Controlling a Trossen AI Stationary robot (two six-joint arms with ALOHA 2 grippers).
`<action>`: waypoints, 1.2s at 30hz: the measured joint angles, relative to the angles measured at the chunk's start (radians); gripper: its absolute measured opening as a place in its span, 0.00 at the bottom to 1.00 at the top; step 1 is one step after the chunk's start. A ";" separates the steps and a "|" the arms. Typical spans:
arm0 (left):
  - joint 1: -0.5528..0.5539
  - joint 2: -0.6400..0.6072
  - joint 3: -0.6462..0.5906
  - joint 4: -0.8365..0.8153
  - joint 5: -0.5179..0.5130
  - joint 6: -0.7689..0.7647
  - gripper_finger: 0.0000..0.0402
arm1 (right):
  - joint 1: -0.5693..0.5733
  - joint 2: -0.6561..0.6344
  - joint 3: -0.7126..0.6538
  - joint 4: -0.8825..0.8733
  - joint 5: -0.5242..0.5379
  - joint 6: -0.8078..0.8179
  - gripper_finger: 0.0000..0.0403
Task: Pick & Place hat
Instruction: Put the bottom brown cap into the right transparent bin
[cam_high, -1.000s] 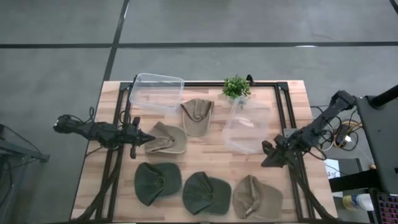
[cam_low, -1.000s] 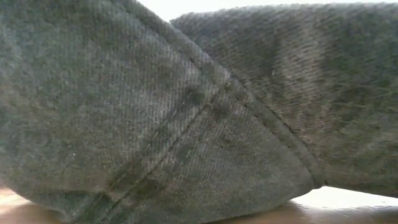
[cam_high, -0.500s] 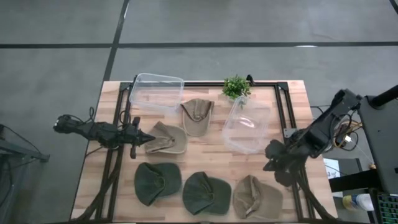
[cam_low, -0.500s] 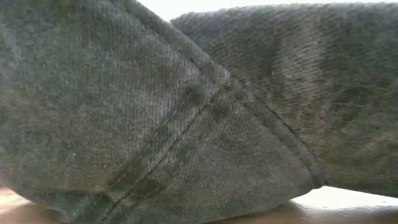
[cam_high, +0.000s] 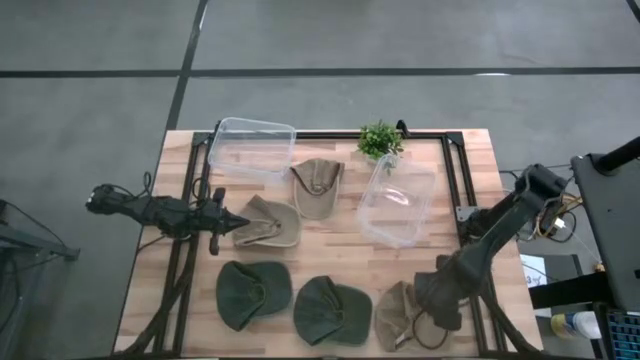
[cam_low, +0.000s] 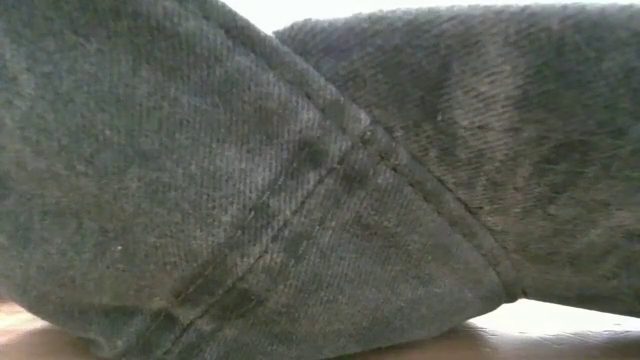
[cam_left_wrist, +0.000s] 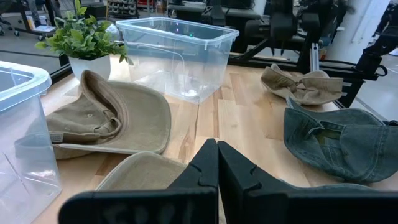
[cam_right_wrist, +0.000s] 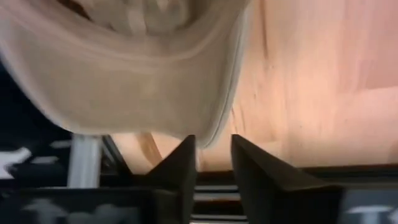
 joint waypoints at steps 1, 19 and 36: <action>0.000 0.000 0.000 0.000 0.000 0.000 0.00 | 0.001 0.023 0.000 0.000 -0.005 -0.008 0.31; 0.000 0.000 0.000 -0.004 0.000 0.000 0.00 | 0.004 0.139 0.014 0.023 0.052 -0.064 0.51; 0.000 0.000 0.000 -0.006 0.000 0.000 0.00 | 0.000 0.167 0.011 0.149 0.097 -0.008 0.19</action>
